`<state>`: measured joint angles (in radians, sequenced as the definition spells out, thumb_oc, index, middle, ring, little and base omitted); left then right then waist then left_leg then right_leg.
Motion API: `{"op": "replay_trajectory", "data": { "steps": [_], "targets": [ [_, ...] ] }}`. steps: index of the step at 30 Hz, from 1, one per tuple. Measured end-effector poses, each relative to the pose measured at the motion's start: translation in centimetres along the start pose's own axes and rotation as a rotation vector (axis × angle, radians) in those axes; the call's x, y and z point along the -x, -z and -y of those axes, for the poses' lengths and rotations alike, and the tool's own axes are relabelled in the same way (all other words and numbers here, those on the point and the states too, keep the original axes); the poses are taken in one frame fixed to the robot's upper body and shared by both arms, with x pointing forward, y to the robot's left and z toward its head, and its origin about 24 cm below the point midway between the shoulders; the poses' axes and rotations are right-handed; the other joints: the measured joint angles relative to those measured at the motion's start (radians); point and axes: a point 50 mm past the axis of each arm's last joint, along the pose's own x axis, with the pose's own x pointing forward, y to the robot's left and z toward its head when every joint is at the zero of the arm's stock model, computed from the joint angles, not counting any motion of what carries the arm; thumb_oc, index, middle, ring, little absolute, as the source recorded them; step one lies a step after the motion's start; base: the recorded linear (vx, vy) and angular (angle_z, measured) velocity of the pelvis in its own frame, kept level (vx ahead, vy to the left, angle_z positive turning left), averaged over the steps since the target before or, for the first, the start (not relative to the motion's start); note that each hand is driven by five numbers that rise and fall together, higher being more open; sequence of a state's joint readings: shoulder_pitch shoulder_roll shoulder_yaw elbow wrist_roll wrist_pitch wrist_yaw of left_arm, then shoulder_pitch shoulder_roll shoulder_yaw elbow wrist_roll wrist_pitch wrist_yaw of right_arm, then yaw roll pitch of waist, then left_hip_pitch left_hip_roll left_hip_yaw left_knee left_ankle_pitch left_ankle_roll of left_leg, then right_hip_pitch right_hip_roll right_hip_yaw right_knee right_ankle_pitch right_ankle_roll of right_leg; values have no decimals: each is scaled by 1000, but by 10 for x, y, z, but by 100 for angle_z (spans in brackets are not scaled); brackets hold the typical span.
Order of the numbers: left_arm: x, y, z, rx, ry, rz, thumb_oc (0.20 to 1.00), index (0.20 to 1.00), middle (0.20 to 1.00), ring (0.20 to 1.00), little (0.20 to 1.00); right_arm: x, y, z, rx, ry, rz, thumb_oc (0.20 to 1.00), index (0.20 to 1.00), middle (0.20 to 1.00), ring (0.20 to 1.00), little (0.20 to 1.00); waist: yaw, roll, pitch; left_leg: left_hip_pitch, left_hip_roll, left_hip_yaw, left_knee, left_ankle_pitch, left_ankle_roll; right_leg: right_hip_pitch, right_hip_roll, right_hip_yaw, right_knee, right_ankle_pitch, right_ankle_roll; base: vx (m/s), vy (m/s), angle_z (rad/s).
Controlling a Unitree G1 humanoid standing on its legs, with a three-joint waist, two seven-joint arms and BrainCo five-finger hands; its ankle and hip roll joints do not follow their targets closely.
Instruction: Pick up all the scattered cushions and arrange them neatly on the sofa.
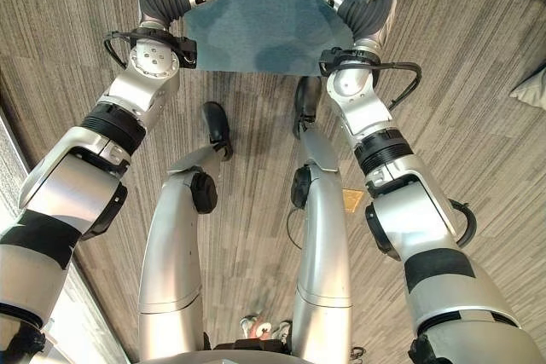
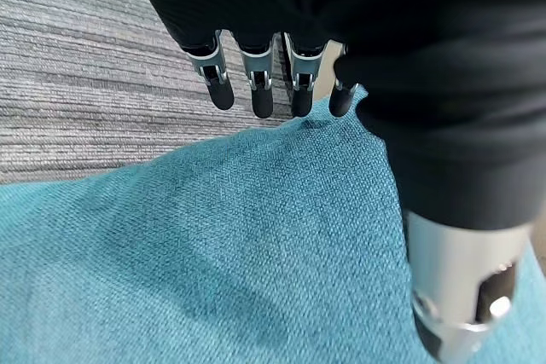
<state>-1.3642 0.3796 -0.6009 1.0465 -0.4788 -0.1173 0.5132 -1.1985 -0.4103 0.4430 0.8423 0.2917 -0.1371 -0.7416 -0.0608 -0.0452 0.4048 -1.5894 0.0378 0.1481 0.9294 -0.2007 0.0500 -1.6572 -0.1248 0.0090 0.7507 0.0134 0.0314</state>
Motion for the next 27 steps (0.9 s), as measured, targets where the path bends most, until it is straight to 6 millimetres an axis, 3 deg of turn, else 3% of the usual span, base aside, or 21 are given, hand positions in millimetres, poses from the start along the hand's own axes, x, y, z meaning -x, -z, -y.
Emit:
{"op": "replay_trajectory", "data": {
  "steps": [4, 11, 20, 25, 27],
  "targets": [
    [1, 6, 3, -63, -15, -36, 1000, 1000, 1000, 1000, 1000, 3, -1, -5, 17, -19, 12, 1000, 1000, 1000, 1000, 1000, -4, 0, 0, 0, 8, 4, -1, 1, 1, 3, 5, 4, -16, 7, 3, 4, -26, -6],
    [6, 0, 20, -65, -20, -35, 1000, 1000, 1000, 1000, 1000, 2, -6, -9, 24, -31, 22, 1000, 1000, 1000, 1000, 1000, -4, 0, 1, 1, 8, 4, -1, 1, 1, 2, 6, 5, -12, 12, 2, 0, 0, 0],
    [7, 0, 21, -60, -20, -35, 1000, 1000, 1000, 1000, 1000, 3, -5, -11, 35, -45, 17, 1000, 1000, 1000, 1000, 1000, -9, -1, 1, 3, 7, 3, 6, 1, 1, 4, 8, 5, -3, 10, 4, -4, -19, 0],
    [14, -1, 15, 16, 1, 16, 1000, 1000, 1000, 1000, 1000, 6, -3, -2, 11, -50, 27, 1000, 1000, 1000, 1000, 1000, -18, -2, 1, 35, -2, 8, -67, 25, -5, 25, 3, 13, -37, 15, 13, -4, -77, 8],
    [22, -8, 12, 129, 14, 81, 1000, 1000, 1000, 1000, 1000, 5, 0, 14, -27, 1, 38, 1000, 1000, 1000, 1000, 1000, -4, 0, -3, 89, -11, 2, -196, 79, -17, 76, -8, -2, -140, 41, 11, -30, -126, 19]
  ]
}}
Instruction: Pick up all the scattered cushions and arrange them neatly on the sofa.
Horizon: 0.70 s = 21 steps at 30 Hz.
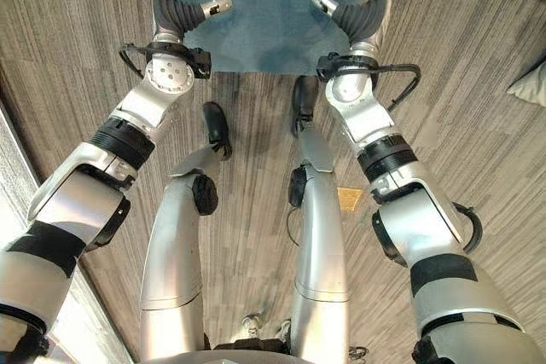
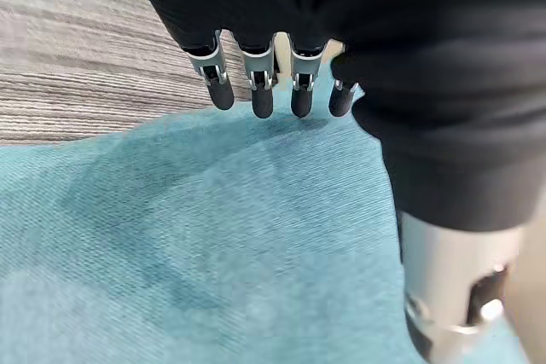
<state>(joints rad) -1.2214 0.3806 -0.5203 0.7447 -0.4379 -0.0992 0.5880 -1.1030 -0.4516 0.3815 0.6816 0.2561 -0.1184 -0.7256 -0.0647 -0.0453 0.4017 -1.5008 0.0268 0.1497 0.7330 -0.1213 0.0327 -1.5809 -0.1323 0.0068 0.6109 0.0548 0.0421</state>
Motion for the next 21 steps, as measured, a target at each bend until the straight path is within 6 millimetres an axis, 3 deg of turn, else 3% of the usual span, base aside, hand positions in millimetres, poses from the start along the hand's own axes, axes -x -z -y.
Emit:
{"op": "replay_trajectory", "data": {
  "steps": [2, 3, 4, 5, 6, 8, 10, 11, 15, 16, 17, 19, 21],
  "targets": [
    [9, 8, -15, 70, -16, 24, 1000, 1000, 1000, 1000, 1000, 7, 19, 22, 9, 40, -22, 1000, 1000, 1000, 1000, 1000, 15, 20, -32, 24, -10, -53, -108, 56, -29, 38, -1, -55, -85, 26, -20, -78, -96, 22],
    [15, 23, -22, 38, -13, -9, 1000, 1000, 1000, 1000, 1000, 13, 32, 28, 39, 32, -50, 1000, 1000, 1000, 1000, 1000, 25, 21, -29, 60, -11, -72, -123, 57, -34, 78, 2, -76, -93, 18, -29, -93, -71, 19],
    [32, 55, -29, 7, -8, -96, 1000, 1000, 1000, 1000, 1000, 28, 55, 34, 93, 6, -98, 1000, 1000, 1000, 1000, 1000, 22, 21, -30, 153, -11, -87, -178, 71, -50, 165, 2, -88, -121, 16, -30, -99, -97, 17],
    [58, 90, -34, -14, 5, -192, 1000, 1000, 1000, 1000, 1000, 47, 78, 42, 127, -12, -159, 1000, 1000, 1000, 1000, 1000, 24, 26, -49, 229, -12, -101, -210, 72, -56, 242, 0, -104, -136, 0, -30, -99, -83, 25],
    [98, 131, -39, -24, 12, -332, 1000, 1000, 1000, 1000, 1000, 82, 116, 60, 200, -40, -270, 1000, 1000, 1000, 1000, 1000, 25, 34, -120, 290, -12, -121, -257, 71, -76, 307, 0, -126, -166, -21, -24, -78, -96, 21],
    [146, 168, -43, -43, 44, -480, 1000, 1000, 1000, 1000, 1000, 120, 147, 75, 244, -71, -396, 1000, 1000, 1000, 1000, 1000, 30, 33, -135, 406, -13, -146, -318, 85, -85, 426, 0, -158, -211, -22, -27, -46, -61, 22],
    [203, 201, -48, -58, 76, -663, 1000, 1000, 1000, 1000, 1000, 174, 180, 87, 285, -122, -578, 1000, 1000, 1000, 1000, 1000, 24, 30, -149, 569, -22, -170, -402, 100, -93, 591, 4, -188, -273, -22, -31, -48, -13, 21],
    [233, 215, -49, -86, 119, -749, 1000, 1000, 1000, 1000, 1000, 201, 192, 90, 313, -175, -650, 1000, 1000, 1000, 1000, 1000, 26, 22, -209, 592, -24, -167, -429, 97, -89, 609, 3, -186, -287, -40, -20, -58, 3, 7],
    [276, 238, -51, -96, 145, -927, 1000, 1000, 1000, 1000, 1000, 238, 208, 89, 303, -227, -797, 1000, 1000, 1000, 1000, 1000, 26, 18, -220, 734, -32, -167, -519, 137, -65, 746, -8, -198, -360, -5, -12, -31, 114, 6],
    [304, 249, -61, -108, 145, -1034, 1000, 1000, 1000, 1000, 1000, 261, 218, 100, 341, -268, -884, 1000, 1000, 1000, 1000, 1000, 28, 20, -206, 840, -37, -167, -553, 139, -61, 855, -13, -215, -389, -8, -6, 210, 177, 7],
    [354, 260, -84, -164, 130, -1222, 1000, 1000, 1000, 1000, 1000, 298, 230, 119, 422, -322, -1030, 1000, 1000, 1000, 1000, 1000, 38, 8, -193, 1047, -41, -162, -605, 124, -49, 1058, -13, -217, -434, -19, 11, 251, 208, 3],
    [390, 261, -102, -201, 129, -1327, 1000, 1000, 1000, 1000, 1000, 324, 233, 142, 475, -328, -1109, 1000, 1000, 1000, 1000, 1000, 43, -3, -240, 1136, -52, -159, -624, 92, -41, 1138, -20, -211, -432, -66, 54, 185, 150, -4],
    [398, 261, -116, -247, 159, -1352, 1000, 1000, 1000, 1000, 1000, 327, 235, 149, 483, -322, -1135, 1000, 1000, 1000, 1000, 1000, 44, -10, -255, 1150, -70, -159, -607, 79, -24, 1147, -36, -206, -419, -84, 63, 135, 168, 0]
  ]
}}
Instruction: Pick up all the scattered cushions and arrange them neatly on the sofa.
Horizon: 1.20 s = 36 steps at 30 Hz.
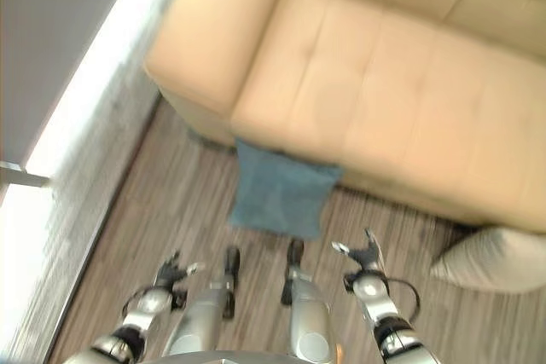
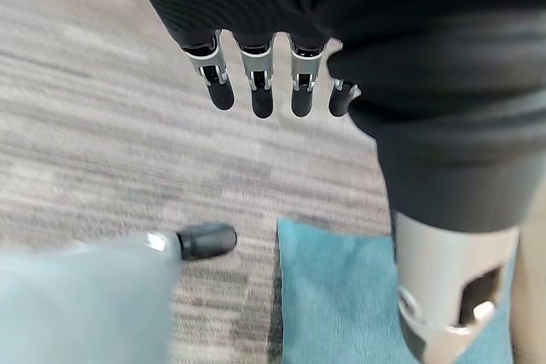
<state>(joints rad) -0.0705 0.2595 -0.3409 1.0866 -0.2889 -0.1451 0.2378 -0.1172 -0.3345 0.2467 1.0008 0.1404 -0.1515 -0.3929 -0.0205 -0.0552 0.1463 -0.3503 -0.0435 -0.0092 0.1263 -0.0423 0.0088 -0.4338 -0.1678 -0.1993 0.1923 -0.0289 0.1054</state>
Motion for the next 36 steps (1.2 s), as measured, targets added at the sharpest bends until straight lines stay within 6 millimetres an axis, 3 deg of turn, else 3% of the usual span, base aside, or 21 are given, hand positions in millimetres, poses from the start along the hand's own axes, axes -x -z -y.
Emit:
{"op": "replay_trajectory", "data": {
  "steps": [2, 4, 6, 7, 8, 10, 11, 13, 15, 17, 19, 20, 21, 24, 26, 27, 28, 29, 33, 36],
  "targets": [
    [1, 6, -10, -14, -10, -21, 1000, 1000, 1000, 1000, 1000, 1, 5, -2, 6, -21, -30, 1000, 1000, 1000, 1000, 1000, 1, -11, 17, 40, -10, 9, 0, 2, 28, 13, -10, 30, 40, 42, 16, 119, 132, -22],
    [2, 9, -9, 1, 6, -31, 1000, 1000, 1000, 1000, 1000, 0, 1, -3, -12, -36, -24, 1000, 1000, 1000, 1000, 1000, 12, 11, 38, 113, 4, 51, -28, -2, 49, 34, -3, 32, 68, 107, 43, 195, 48, -58],
    [1, 7, -11, 13, -5, -24, 1000, 1000, 1000, 1000, 1000, 2, 6, -5, -17, -49, -38, 1000, 1000, 1000, 1000, 1000, 10, 14, 46, 180, 8, 53, -78, 12, 47, 83, 36, 33, 46, 65, 43, 212, -26, -18],
    [0, 7, -13, 22, -12, -26, 1000, 1000, 1000, 1000, 1000, 4, 11, -5, -13, -55, -50, 1000, 1000, 1000, 1000, 1000, 11, 10, 44, 200, 8, 54, -100, 20, 46, 107, 53, 31, 30, 55, 37, 141, -37, -13],
    [1, 12, -17, 41, -30, -42, 1000, 1000, 1000, 1000, 1000, 4, 13, -4, -14, -61, -59, 1000, 1000, 1000, 1000, 1000, 14, -6, 33, 237, 4, 63, -141, 29, 40, 139, 70, -12, -26, 38, 11, 87, -30, -18],
    [3, 20, -18, 39, -34, -73, 1000, 1000, 1000, 1000, 1000, 4, 12, -2, -15, -61, -49, 1000, 1000, 1000, 1000, 1000, 7, -4, 32, 253, 6, 65, -155, 39, 35, 193, 86, -24, -107, 57, -12, 123, -56, -10],
    [4, 23, -15, 13, -22, -78, 1000, 1000, 1000, 1000, 1000, 5, 14, -2, -4, -64, -48, 1000, 1000, 1000, 1000, 1000, 8, 3, 29, 277, 14, 59, -162, 45, 32, 247, 105, -35, -178, 85, -49, 157, -93, 14],
    [8, 30, -7, -3, 14, -92, 1000, 1000, 1000, 1000, 1000, 10, 26, 0, 26, -68, -72, 1000, 1000, 1000, 1000, 1000, 15, 24, 1, 319, 30, 49, -165, 30, 9, 341, 132, -42, -284, 112, -73, 128, -138, 17],
    [7, 26, -1, 0, 29, -80, 1000, 1000, 1000, 1000, 1000, 11, 32, 6, 10, -50, -91, 1000, 1000, 1000, 1000, 1000, 8, 40, -11, 286, 32, 16, -83, 25, -30, 372, 132, -64, -284, 84, -56, 5, -95, 47],
    [6, 23, 2, 13, 32, -74, 1000, 1000, 1000, 1000, 1000, 11, 32, 7, 10, -49, -90, 1000, 1000, 1000, 1000, 1000, 9, 26, -8, 223, 21, 1, 29, 25, -76, 370, 119, -63, -284, 76, -64, -29, 3, 32],
    [7, 24, 7, 17, 47, -87, 1000, 1000, 1000, 1000, 1000, 8, 26, 7, 7, -50, -74, 1000, 1000, 1000, 1000, 1000, 13, 10, 3, 157, 20, -1, 137, 21, -92, 370, 113, -63, -284, 70, -97, 24, 39, 7],
    [7, 24, 6, 22, 48, -87, 1000, 1000, 1000, 1000, 1000, 8, 26, 7, 7, -54, -77, 1000, 1000, 1000, 1000, 1000, 15, 9, 6, 140, 26, 0, 160, 14, -93, 370, 114, -64, -289, 70, -123, 77, 63, 8],
    [7, 24, 6, 22, 48, -89, 1000, 1000, 1000, 1000, 1000, 8, 26, 6, 8, -57, -77, 1000, 1000, 1000, 1000, 1000, 13, 8, 6, 134, 36, -2, 135, 14, -93, 371, 114, -62, -288, 69, -125, 72, 72, 5],
    [3, 16, 6, 23, 46, -74, 1000, 1000, 1000, 1000, 1000, 7, 27, 8, 17, -54, -88, 1000, 1000, 1000, 1000, 1000, 20, 5, 20, 117, 88, -24, -38, 37, -104, 347, 120, -37, -282, 70, -123, 59, 106, -25],
    [4, 17, 9, 23, 54, -78, 1000, 1000, 1000, 1000, 1000, 6, 26, 11, 19, -48, -81, 1000, 1000, 1000, 1000, 1000, 10, 27, 25, 133, 110, -27, -92, 55, -92, 348, 139, -32, -283, 84, -106, 22, 142, -42],
    [5, 16, 12, 15, 67, -74, 1000, 1000, 1000, 1000, 1000, 4, 24, 16, 26, -38, -72, 1000, 1000, 1000, 1000, 1000, 3, 56, 34, 142, 109, -27, -89, 59, -93, 345, 148, -30, -278, 85, -106, 63, 162, -43],
    [3, 11, 13, 17, 67, -55, 1000, 1000, 1000, 1000, 1000, 3, 25, 18, 31, -34, -76, 1000, 1000, 1000, 1000, 1000, 9, 61, 43, 142, 107, -27, -104, 109, -75, 323, 149, -8, -264, 87, -101, 61, 158, -39],
    [2, 9, 11, 14, 64, -52, 1000, 1000, 1000, 1000, 1000, 4, 25, 16, 29, -38, -78, 1000, 1000, 1000, 1000, 1000, 9, 53, 47, 145, 97, -18, -113, 120, -66, 318, 140, -2, -262, 89, -92, 40, 144, -33],
    [-2, 2, -2, -1, 33, -28, 1000, 1000, 1000, 1000, 1000, 4, 21, 12, 21, -46, -71, 1000, 1000, 1000, 1000, 1000, 14, 25, 58, 162, 33, 31, -144, 123, -14, 287, 70, 29, -211, 72, -37, 22, 110, -13],
    [-4, -5, -15, -13, -3, 6, 1000, 1000, 1000, 1000, 1000, -3, 5, 11, 7, -45, -26, 1000, 1000, 1000, 1000, 1000, 35, 15, 67, 162, 15, 54, -144, 111, 2, 267, 52, 49, -191, 69, -31, 2, 90, -15]
  ]
}}
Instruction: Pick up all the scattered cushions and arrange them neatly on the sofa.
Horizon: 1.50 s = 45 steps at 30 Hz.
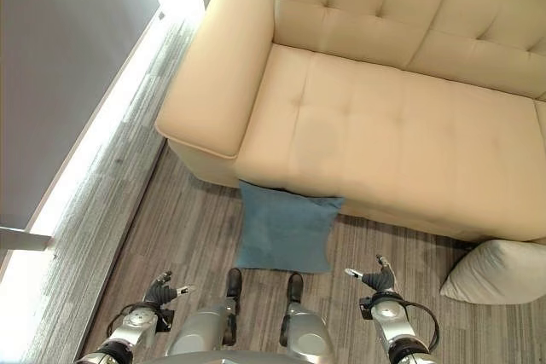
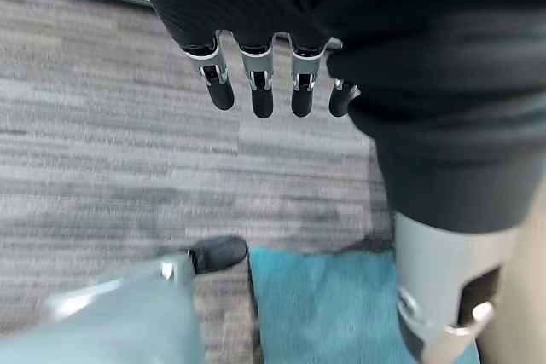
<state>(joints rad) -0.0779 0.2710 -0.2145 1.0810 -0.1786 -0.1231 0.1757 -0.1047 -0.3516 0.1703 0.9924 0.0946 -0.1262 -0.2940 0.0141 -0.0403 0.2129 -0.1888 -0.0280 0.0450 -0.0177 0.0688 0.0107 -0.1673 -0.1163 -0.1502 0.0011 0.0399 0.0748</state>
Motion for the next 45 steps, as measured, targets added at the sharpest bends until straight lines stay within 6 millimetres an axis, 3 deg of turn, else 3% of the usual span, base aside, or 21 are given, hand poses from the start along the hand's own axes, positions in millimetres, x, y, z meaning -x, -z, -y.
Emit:
{"op": "replay_trajectory", "data": {
  "steps": [3, 6, 7, 8, 9, 10, 11, 17, 21, 25, 28, 31, 33, 35, 37, 40, 45],
  "targets": [
    [-4, -17, -4, 7, -16, 57, 1000, 1000, 1000, 1000, 1000, -7, -21, 0, -12, 9, 51, 1000, 1000, 1000, 1000, 1000, 0, -6, 25, -34, -4, 2, 13, 0, 0, -39, -4, 0, 16, -5, 7, -150, 17, -1],
    [-14, -86, -2, 42, -29, 248, 1000, 1000, 1000, 1000, 1000, -22, -84, 5, -55, 67, 197, 1000, 1000, 1000, 1000, 1000, -1, -4, 135, -225, 4, -2, 128, -2, -2, -225, -8, 2, 138, -19, 7, -223, -19, 7],
    [-15, -126, -3, 114, -37, 341, 1000, 1000, 1000, 1000, 1000, -26, -122, 9, -84, 108, 284, 1000, 1000, 1000, 1000, 1000, -4, -3, 186, -324, 6, 0, 183, -3, -4, -339, -15, 6, 225, -35, -8, -177, -9, 3],
    [-14, -136, -3, 127, -41, 366, 1000, 1000, 1000, 1000, 1000, -27, -132, 11, -96, 118, 309, 1000, 1000, 1000, 1000, 1000, -5, -3, 201, -340, 6, 2, 190, -6, -9, -362, -16, 9, 243, -39, -11, -219, -3, 0],
    [-8, -183, -7, 145, -50, 505, 1000, 1000, 1000, 1000, 1000, -26, -176, 17, -133, 175, 411, 1000, 1000, 1000, 1000, 1000, -11, 0, 215, -487, 10, 3, 277, -25, -12, -521, -29, 20, 353, -79, -15, -63, -6, -1],
    [-4, -200, -10, 139, -50, 557, 1000, 1000, 1000, 1000, 1000, -24, -195, 21, -154, 192, 456, 1000, 1000, 1000, 1000, 1000, -11, 1, 230, -539, 9, 6, 310, -26, -13, -580, -30, 27, 398, -84, -18, -132, -5, 1],
    [2, -224, -12, 166, -58, 625, 1000, 1000, 1000, 1000, 1000, -20, -212, 24, -192, 198, 505, 1000, 1000, 1000, 1000, 1000, -11, 6, 276, -554, 10, 7, 316, -18, -13, -602, -27, 29, 418, -74, -28, -78, -18, 0],
    [40, -322, -39, 163, -200, 892, 1000, 1000, 1000, 1000, 1000, 2, -291, 43, -292, 346, 686, 1000, 1000, 1000, 1000, 1000, -54, 6, 288, -876, 30, 16, 498, -49, -13, -945, -27, 63, 607, -116, -56, -36, 10, -5],
    [98, -405, -44, 233, -276, 1123, 1000, 1000, 1000, 1000, 1000, 38, -361, 76, -401, 475, 862, 1000, 1000, 1000, 1000, 1000, -64, 21, 298, -1105, 39, 38, 619, -64, -6, -1186, -21, 98, 719, -120, -63, 34, 36, -9],
    [119, -427, -44, 313, -282, 1169, 1000, 1000, 1000, 1000, 1000, 57, -387, 85, -444, 514, 934, 1000, 1000, 1000, 1000, 1000, -62, 28, 312, -1173, 42, 47, 627, -64, -4, -1264, -18, 110, 733, -117, -71, 35, 40, -3],
    [131, -439, -50, 322, -280, 1202, 1000, 1000, 1000, 1000, 1000, 67, -399, 106, -465, 555, 970, 1000, 1000, 1000, 1000, 1000, -55, 30, 310, -1228, 41, 53, 628, -61, -4, -1324, -18, 118, 734, -110, -73, 58, 49, -1],
    [178, -473, -65, 319, -314, 1349, 1000, 1000, 1000, 1000, 1000, 99, -431, 131, -489, 597, 1087, 1000, 1000, 1000, 1000, 1000, -52, 30, 309, -1342, 41, 63, 676, -69, 3, -1438, -20, 135, 770, -107, -75, 45, -20, -3],
    [200, -486, -69, 301, -330, 1413, 1000, 1000, 1000, 1000, 1000, 111, -440, 138, -493, 615, 1127, 1000, 1000, 1000, 1000, 1000, -53, 30, 310, -1385, 41, 65, 691, -69, 3, -1478, -23, 135, 786, -107, -76, 11, -18, 0],
    [205, -489, -69, 289, -333, 1429, 1000, 1000, 1000, 1000, 1000, 115, -444, 137, -506, 611, 1141, 1000, 1000, 1000, 1000, 1000, -53, 30, 310, -1400, 41, 66, 707, -75, 5, -1493, -22, 137, 797, -109, -78, 0, 0, 0],
    [197, -485, -66, 260, -338, 1397, 1000, 1000, 1000, 1000, 1000, 112, -442, 132, -480, 603, 1137, 1000, 1000, 1000, 1000, 1000, -55, 30, 310, -1389, 44, 65, 718, -80, 5, -1477, -20, 137, 799, -109, -79, 3, -3, -5],
    [199, -487, -60, 256, -316, 1397, 1000, 1000, 1000, 1000, 1000, 113, -446, 116, -446, 555, 1148, 1000, 1000, 1000, 1000, 1000, -61, 30, 310, -1373, 48, 60, 724, -81, 7, -1453, -12, 136, 783, -100, -69, 12, 6, -9],
    [202, -492, -28, 257, -225, 1374, 1000, 1000, 1000, 1000, 1000, 126, -458, 97, -476, 473, 1183, 1000, 1000, 1000, 1000, 1000, -64, 30, 310, -1372, 51, 63, 720, -80, 9, -1447, -8, 139, 763, -89, -60, 11, 10, -5]
  ]
}}
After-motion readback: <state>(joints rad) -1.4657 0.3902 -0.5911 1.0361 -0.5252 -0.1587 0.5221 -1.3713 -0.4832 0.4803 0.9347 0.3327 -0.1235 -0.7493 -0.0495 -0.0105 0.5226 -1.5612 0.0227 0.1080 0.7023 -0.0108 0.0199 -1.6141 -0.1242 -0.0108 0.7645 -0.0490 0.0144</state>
